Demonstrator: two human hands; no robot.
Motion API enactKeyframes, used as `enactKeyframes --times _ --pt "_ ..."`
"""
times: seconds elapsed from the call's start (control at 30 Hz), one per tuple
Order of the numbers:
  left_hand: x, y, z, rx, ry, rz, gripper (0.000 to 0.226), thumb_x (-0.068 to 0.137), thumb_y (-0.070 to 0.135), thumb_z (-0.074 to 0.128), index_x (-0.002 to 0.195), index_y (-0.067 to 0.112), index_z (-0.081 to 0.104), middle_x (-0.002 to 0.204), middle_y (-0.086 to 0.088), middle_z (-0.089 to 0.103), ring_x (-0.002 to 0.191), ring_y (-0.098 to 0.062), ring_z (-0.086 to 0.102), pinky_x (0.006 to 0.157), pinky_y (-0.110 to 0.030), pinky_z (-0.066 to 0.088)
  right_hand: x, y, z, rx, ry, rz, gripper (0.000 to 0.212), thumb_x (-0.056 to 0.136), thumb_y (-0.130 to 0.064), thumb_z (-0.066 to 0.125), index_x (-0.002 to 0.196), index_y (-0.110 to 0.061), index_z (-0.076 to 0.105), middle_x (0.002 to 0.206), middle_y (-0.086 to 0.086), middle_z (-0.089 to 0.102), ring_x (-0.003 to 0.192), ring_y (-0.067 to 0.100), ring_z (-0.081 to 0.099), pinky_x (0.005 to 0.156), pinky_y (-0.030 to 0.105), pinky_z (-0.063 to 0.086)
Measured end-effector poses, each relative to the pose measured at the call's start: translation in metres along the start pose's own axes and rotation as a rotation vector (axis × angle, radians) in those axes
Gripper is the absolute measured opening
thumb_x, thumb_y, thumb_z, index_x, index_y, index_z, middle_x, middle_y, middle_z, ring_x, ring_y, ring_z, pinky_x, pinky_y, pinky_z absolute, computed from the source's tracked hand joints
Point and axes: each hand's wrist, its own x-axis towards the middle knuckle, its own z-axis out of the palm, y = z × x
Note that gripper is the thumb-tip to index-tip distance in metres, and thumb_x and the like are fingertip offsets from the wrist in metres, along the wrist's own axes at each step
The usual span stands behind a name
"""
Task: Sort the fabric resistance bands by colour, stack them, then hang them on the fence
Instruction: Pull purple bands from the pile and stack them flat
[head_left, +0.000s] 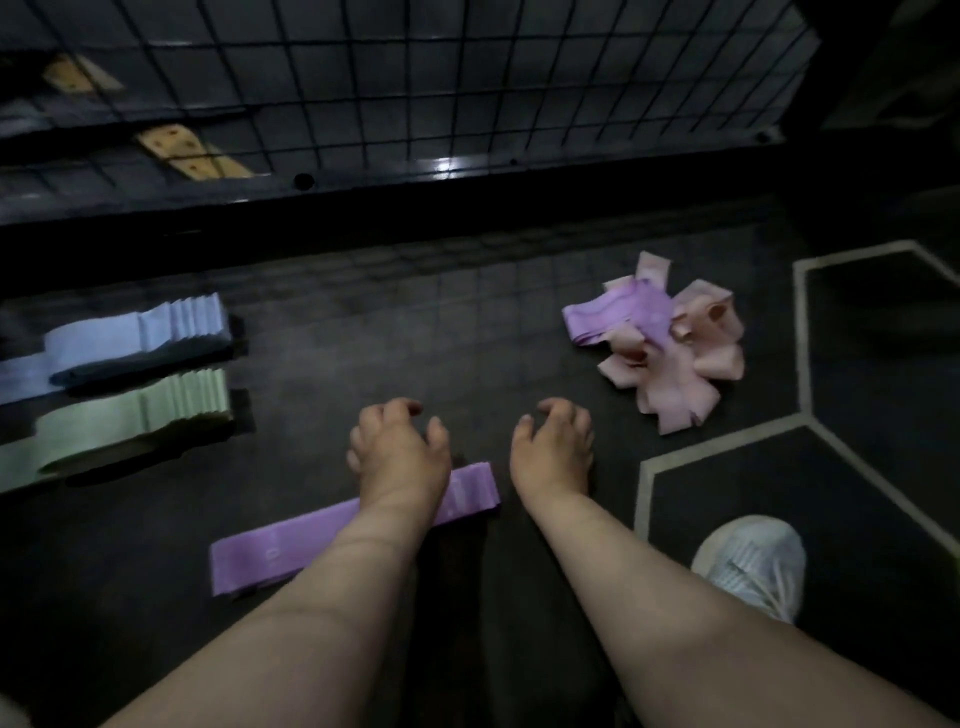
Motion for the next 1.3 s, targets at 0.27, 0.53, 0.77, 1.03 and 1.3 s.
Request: enactKeyframes --times 0.27,0.53,0.77,1.03,1.3 --pt "0.023 0.086 0.023 0.208 -0.159 0.329 0.036 0.097 0.041 0.052 0.129 0.025 0.056 0.136 -0.004 0.049 0.127 -0.026 0.043 0.103 -0.036 0.032 0.108 -0.014 -0.058 -0.582 -0.279 -0.191 0.052 0.097 -0.024 0.049 0.147 -0.017 0.037 0.155 0.011 0.027 0.142 0.034 0.027 0.115 0.042 0.026" --pt "0.038 0.093 0.032 0.192 -0.246 0.360 0.035 0.097 0.040 0.051 0.129 0.025 0.057 0.134 -0.006 0.052 0.126 -0.027 0.047 0.103 -0.036 0.034 0.129 -0.016 -0.042 -0.746 -0.422 -0.236 0.057 0.095 -0.017 0.048 0.150 -0.026 0.035 0.161 0.007 0.012 0.147 0.034 0.015 0.119 0.049 0.021" --pt "0.041 0.090 0.036 0.158 -0.287 0.322 0.034 0.098 0.040 0.051 0.128 0.025 0.058 0.134 -0.006 0.053 0.126 -0.027 0.047 0.105 -0.036 0.034 0.157 0.000 -0.067 -0.344 -0.001 0.152 0.050 0.096 -0.026 0.054 0.143 -0.018 0.040 0.158 0.011 0.019 0.145 0.034 0.020 0.117 0.046 0.020" --pt "0.037 0.092 0.039 0.109 -0.326 0.291 0.033 0.096 0.039 0.054 0.127 0.025 0.059 0.134 -0.004 0.054 0.126 -0.027 0.048 0.105 -0.035 0.034 0.156 0.021 -0.067 0.105 0.095 0.289 0.052 0.096 -0.017 0.055 0.144 -0.018 0.037 0.147 0.013 0.036 0.126 0.035 0.050 0.105 0.042 0.043" --pt "0.031 0.085 0.043 0.032 -0.388 0.245 0.025 0.093 0.039 0.057 0.114 0.027 0.063 0.122 -0.002 0.063 0.115 -0.025 0.058 0.103 -0.039 0.044 0.141 0.025 -0.066 -0.023 0.111 0.304 0.026 0.096 -0.033 0.055 0.118 -0.022 0.063 0.143 0.008 0.037 0.123 0.033 0.046 0.105 0.040 0.035"
